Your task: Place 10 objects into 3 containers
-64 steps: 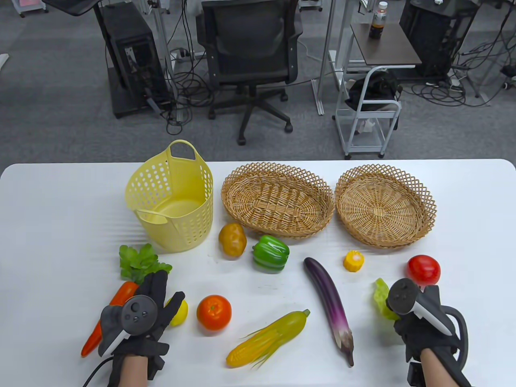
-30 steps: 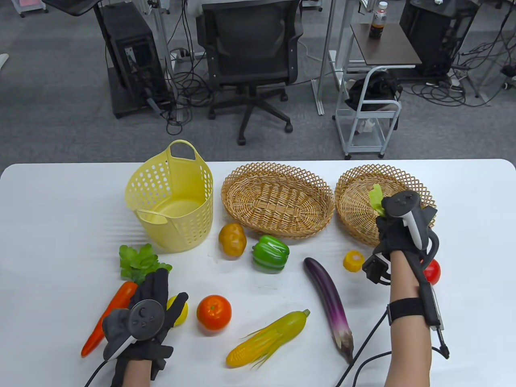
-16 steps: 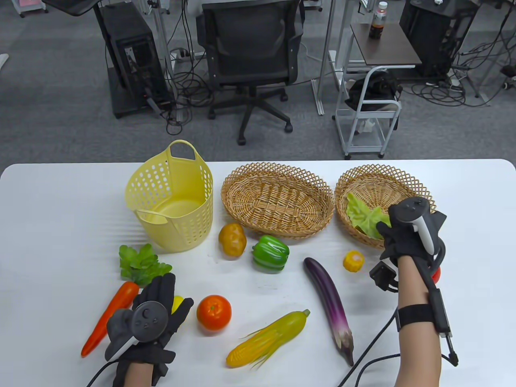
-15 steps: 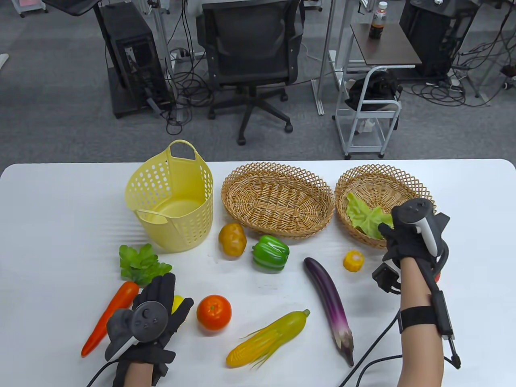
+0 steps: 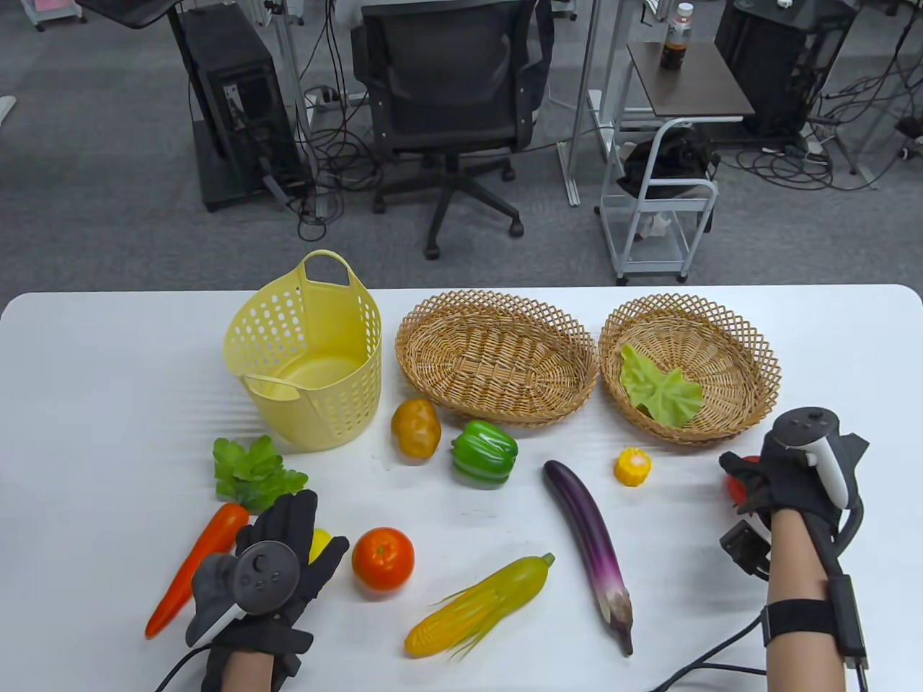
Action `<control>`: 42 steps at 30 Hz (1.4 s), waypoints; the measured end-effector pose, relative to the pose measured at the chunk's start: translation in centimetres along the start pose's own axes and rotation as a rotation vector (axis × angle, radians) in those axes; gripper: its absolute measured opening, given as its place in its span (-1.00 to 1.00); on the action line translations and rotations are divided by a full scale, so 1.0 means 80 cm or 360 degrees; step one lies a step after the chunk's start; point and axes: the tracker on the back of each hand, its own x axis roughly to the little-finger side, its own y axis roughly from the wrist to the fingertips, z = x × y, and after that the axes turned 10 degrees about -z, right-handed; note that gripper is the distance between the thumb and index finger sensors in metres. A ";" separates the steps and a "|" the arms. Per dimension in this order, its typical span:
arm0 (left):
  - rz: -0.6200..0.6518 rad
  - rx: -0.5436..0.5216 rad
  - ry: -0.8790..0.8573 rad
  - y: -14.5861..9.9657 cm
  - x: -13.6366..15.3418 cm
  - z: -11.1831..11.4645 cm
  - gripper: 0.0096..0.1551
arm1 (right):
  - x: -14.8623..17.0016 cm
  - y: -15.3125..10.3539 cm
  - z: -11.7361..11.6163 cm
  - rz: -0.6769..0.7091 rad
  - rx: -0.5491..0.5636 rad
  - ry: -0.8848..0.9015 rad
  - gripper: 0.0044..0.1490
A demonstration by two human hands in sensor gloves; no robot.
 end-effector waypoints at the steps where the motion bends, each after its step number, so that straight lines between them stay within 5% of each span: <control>1: 0.0000 0.0005 0.0000 0.000 0.000 0.000 -0.04 | 0.003 0.003 -0.003 -0.0001 -0.0016 -0.0011 0.09; 10: 0.0007 0.0028 -0.0003 0.001 0.000 0.000 -0.04 | 0.018 0.008 -0.023 0.0032 0.0009 -0.0194 0.08; 19: 0.0040 0.0039 -0.0016 0.001 0.000 0.000 -0.02 | 0.034 -0.022 -0.038 0.0129 0.0265 -0.0379 0.12; 24: 0.0056 0.0035 -0.0037 0.000 -0.001 -0.001 -0.02 | 0.053 -0.046 -0.038 0.0124 0.0219 -0.0499 0.12; 31: 0.0115 0.0065 -0.0079 -0.002 -0.007 -0.001 -0.03 | 0.067 -0.082 -0.019 0.0215 0.0349 -0.0385 0.16; 42: 0.0076 0.0078 -0.0064 0.000 -0.006 0.000 -0.04 | 0.025 -0.107 0.017 0.0415 0.0478 -0.0104 0.12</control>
